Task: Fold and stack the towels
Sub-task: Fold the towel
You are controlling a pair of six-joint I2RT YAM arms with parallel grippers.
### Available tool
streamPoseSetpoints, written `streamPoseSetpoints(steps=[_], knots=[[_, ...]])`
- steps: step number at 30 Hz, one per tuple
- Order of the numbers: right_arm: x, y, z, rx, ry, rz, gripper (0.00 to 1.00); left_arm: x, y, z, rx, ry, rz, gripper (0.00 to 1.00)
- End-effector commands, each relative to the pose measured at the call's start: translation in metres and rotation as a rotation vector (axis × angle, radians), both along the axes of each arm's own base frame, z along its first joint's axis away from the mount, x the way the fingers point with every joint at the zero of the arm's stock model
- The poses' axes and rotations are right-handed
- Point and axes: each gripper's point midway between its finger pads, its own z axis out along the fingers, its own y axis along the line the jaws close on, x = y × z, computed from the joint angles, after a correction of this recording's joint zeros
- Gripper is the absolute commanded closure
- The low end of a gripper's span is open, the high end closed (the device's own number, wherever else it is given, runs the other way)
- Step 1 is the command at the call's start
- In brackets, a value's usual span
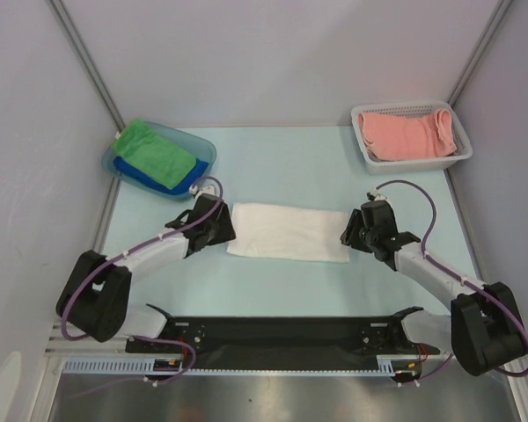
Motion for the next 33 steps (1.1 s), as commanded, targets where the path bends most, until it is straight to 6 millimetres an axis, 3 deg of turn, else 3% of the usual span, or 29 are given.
streamPoseSetpoints(steps=[1,7,13,25,33], knots=[[-0.001,-0.003,0.016,-0.003,-0.032,-0.011,0.52,-0.012,-0.004,0.013,-0.127,-0.019,0.061,0.41],[-0.024,-0.008,0.006,0.029,0.005,-0.029,0.45,-0.025,-0.009,0.024,-0.229,-0.028,0.084,0.39],[-0.038,0.007,-0.004,0.133,0.045,-0.010,0.45,-0.035,-0.015,0.011,-0.300,0.007,0.107,0.41],[-0.049,0.016,-0.021,0.218,0.084,-0.026,0.48,-0.041,-0.021,-0.004,-0.362,0.034,0.123,0.45],[-0.049,0.017,-0.022,0.241,0.083,-0.047,0.54,-0.038,-0.023,-0.008,-0.387,0.017,0.133,0.56]])
